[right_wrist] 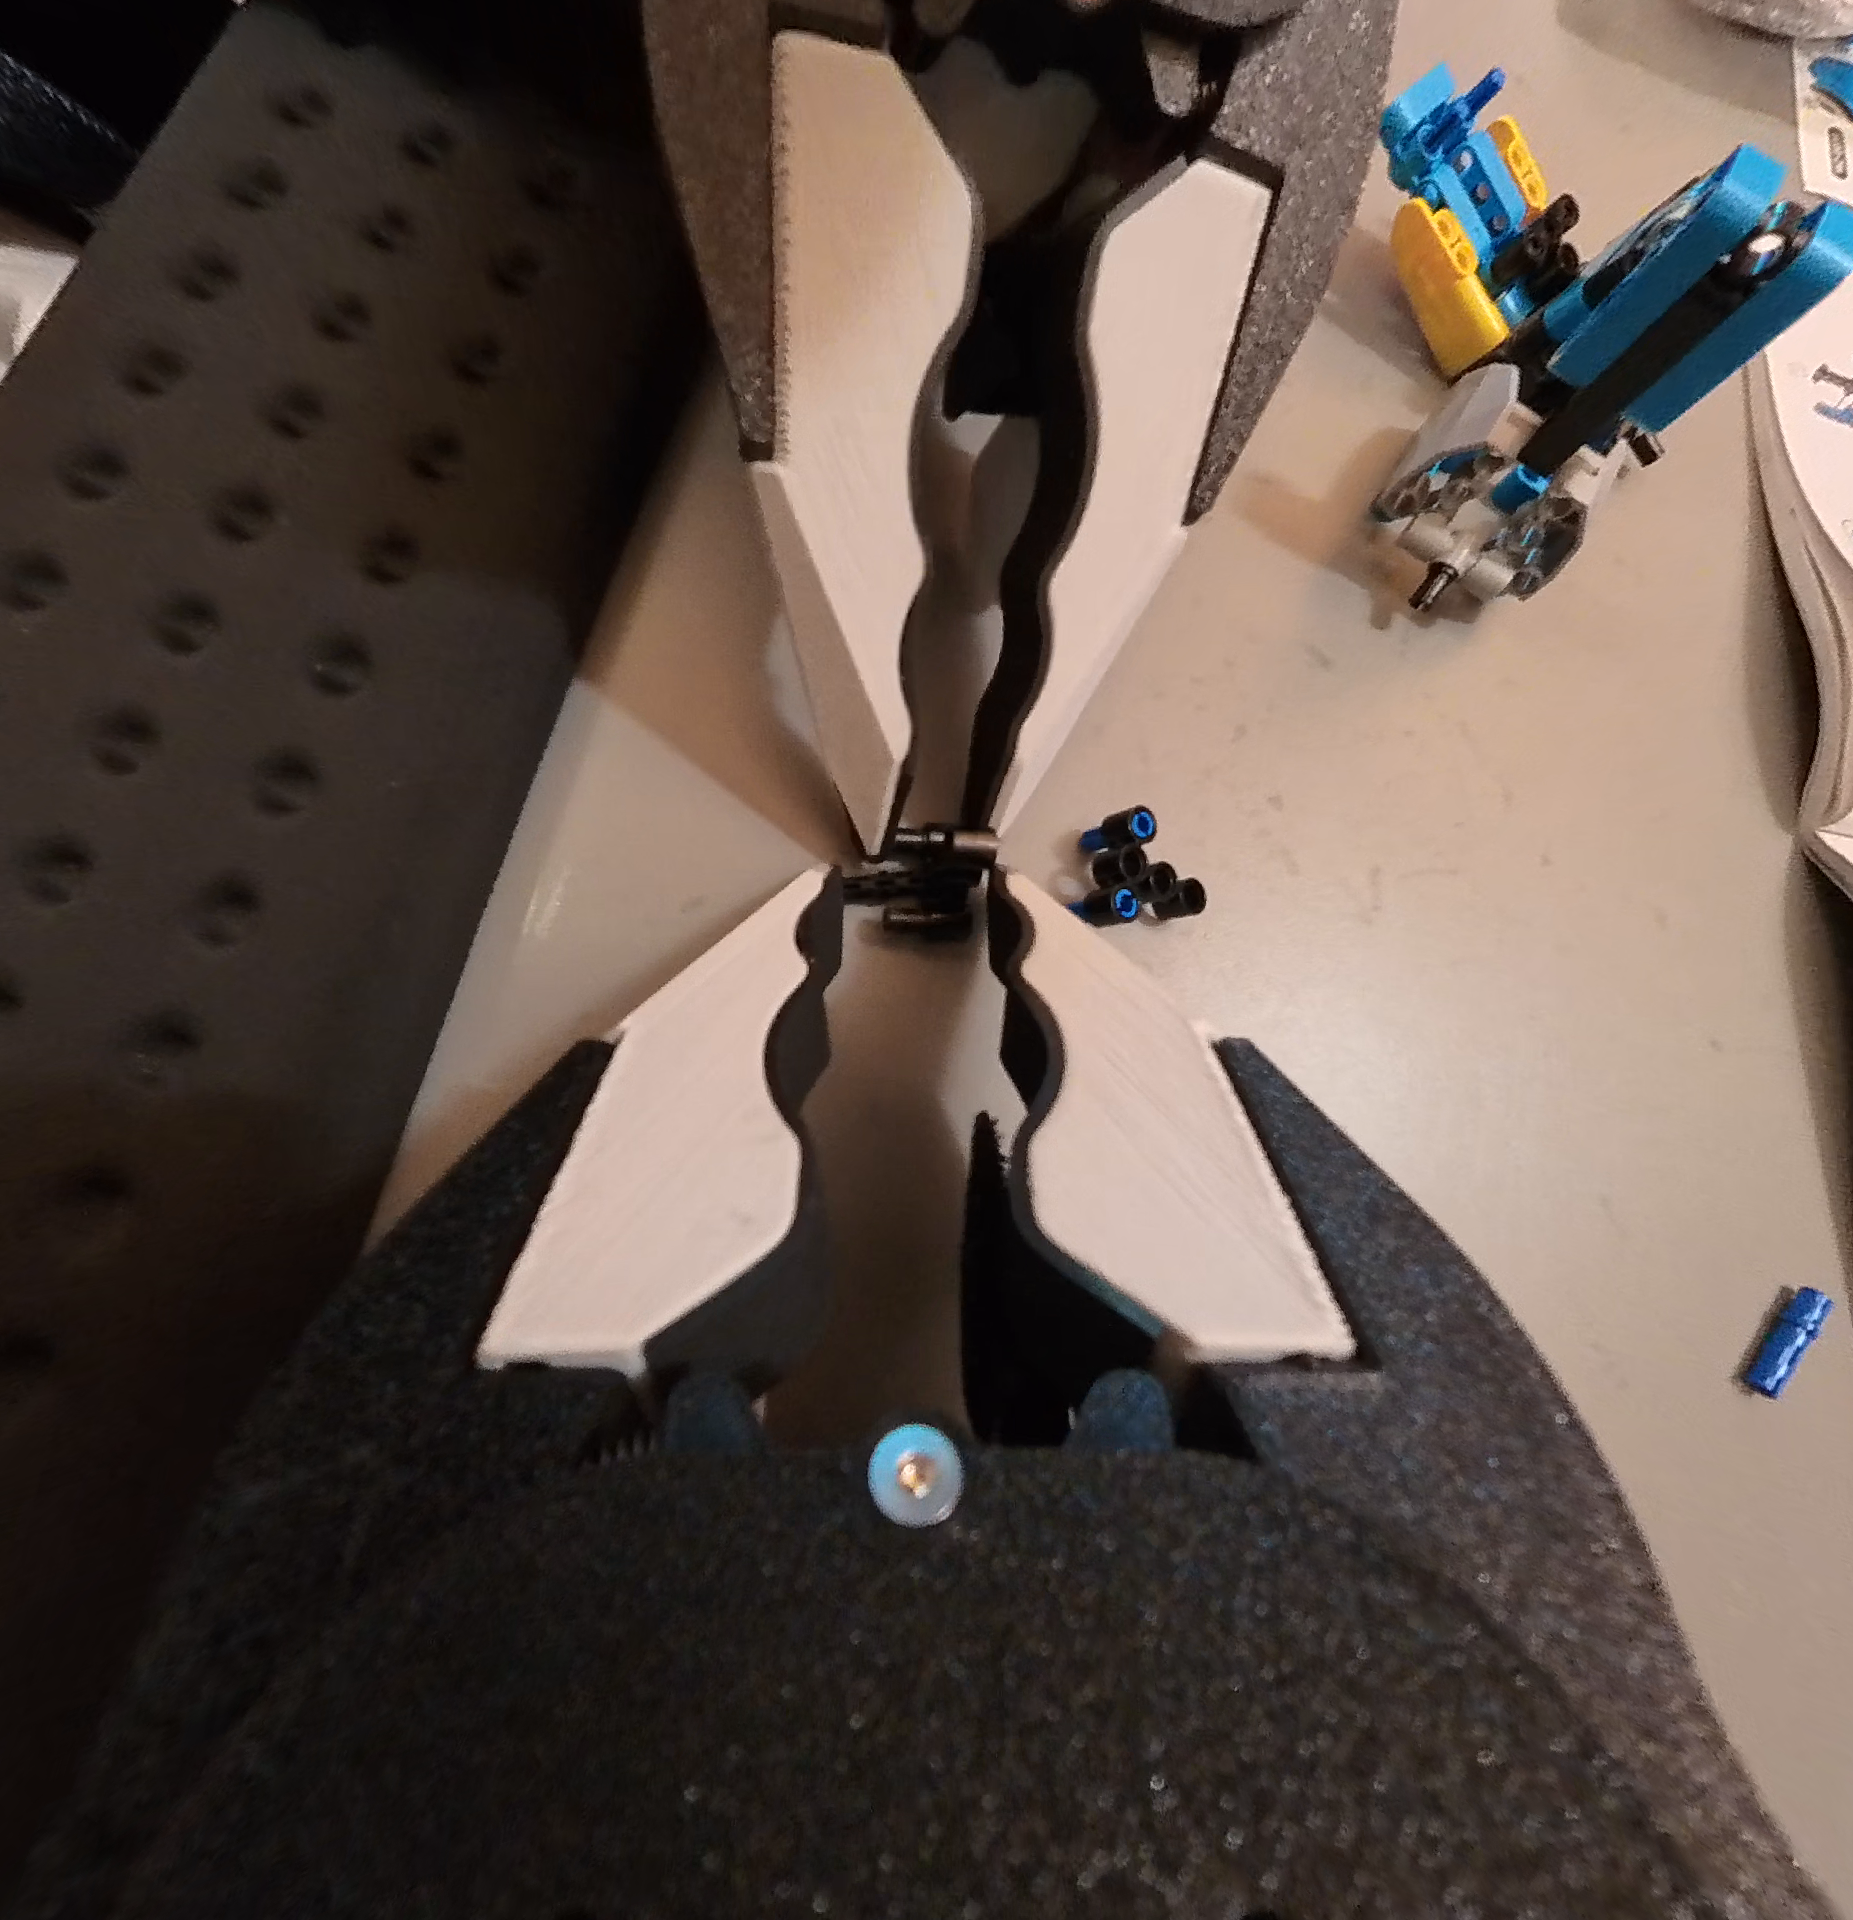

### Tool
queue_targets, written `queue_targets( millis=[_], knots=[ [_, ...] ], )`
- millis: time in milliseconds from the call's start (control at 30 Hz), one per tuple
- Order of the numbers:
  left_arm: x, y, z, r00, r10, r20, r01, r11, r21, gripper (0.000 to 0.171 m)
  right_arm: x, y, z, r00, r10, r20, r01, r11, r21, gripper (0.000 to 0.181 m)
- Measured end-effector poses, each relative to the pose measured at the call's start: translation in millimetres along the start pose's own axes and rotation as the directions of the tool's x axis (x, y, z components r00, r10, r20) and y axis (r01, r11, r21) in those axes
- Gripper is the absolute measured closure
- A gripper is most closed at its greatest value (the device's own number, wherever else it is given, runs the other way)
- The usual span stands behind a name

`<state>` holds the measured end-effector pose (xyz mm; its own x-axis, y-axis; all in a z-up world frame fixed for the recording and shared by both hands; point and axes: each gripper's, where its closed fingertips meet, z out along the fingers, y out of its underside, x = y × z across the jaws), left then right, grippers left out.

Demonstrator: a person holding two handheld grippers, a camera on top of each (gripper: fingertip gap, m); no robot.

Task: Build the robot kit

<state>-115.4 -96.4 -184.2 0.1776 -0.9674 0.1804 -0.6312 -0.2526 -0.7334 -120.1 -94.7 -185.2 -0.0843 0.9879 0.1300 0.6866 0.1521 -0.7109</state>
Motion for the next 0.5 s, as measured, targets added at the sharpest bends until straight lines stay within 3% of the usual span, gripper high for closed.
queue_targets(
  millis=[300, 500],
  knots=[
    [3.6, -0.8, -0.5, 0.999, -0.016, -0.028, 0.016, 1.0, 0.006, 0.156, -1.2, 0.5, 0.3, 1.0, 0.013, 0.021, -0.013, 1.0, 0.018, 0.154],
    [8.4, -2.5, 1.5, 0.999, 0.053, -0.005, -0.053, 0.999, 0.009, 0.156, -0.8, 1.7, 0.0, 0.998, 0.042, 0.043, -0.043, 0.999, 0.029, 0.155]
  ],
)
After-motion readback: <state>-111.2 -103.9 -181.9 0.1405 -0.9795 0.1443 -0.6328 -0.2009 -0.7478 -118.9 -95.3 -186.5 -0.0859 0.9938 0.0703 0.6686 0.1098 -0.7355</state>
